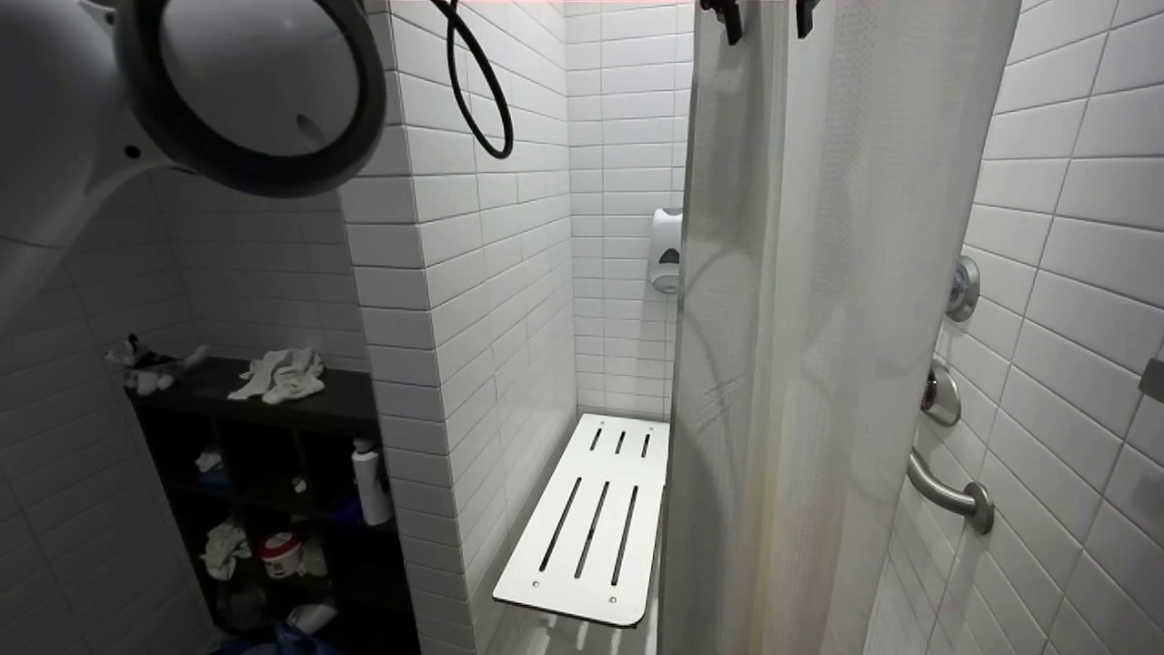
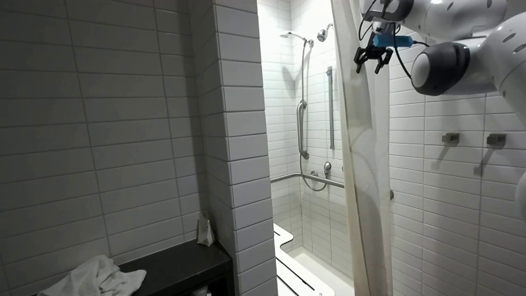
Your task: Open the curtain railing
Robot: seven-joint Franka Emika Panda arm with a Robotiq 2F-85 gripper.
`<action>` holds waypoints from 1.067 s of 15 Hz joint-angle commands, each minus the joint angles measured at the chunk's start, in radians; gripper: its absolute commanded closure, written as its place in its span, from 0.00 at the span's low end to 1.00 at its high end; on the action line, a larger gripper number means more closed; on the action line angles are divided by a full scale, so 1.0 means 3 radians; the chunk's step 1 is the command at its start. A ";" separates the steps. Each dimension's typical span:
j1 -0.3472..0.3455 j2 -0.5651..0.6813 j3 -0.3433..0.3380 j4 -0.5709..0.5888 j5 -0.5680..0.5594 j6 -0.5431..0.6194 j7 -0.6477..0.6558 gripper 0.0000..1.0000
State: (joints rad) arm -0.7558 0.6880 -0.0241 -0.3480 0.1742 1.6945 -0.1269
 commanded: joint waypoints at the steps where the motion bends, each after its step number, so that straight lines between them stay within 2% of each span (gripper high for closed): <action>1: 0.0076 -0.0246 -0.0024 -0.0024 -0.0151 -0.0175 -0.0316 0.00; 5: 0.0121 -0.0441 -0.0016 -0.0064 -0.0184 -0.0328 -0.0487 0.00; 12: 0.0395 -0.0725 -0.0057 -0.0194 -0.0297 -0.1555 -0.0660 0.00; 16: 0.0656 -0.0670 -0.0156 -0.0186 -0.0515 -0.1933 -0.0684 0.00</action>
State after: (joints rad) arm -0.6146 0.5001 -0.0360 -0.3698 0.0696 1.1723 -0.3100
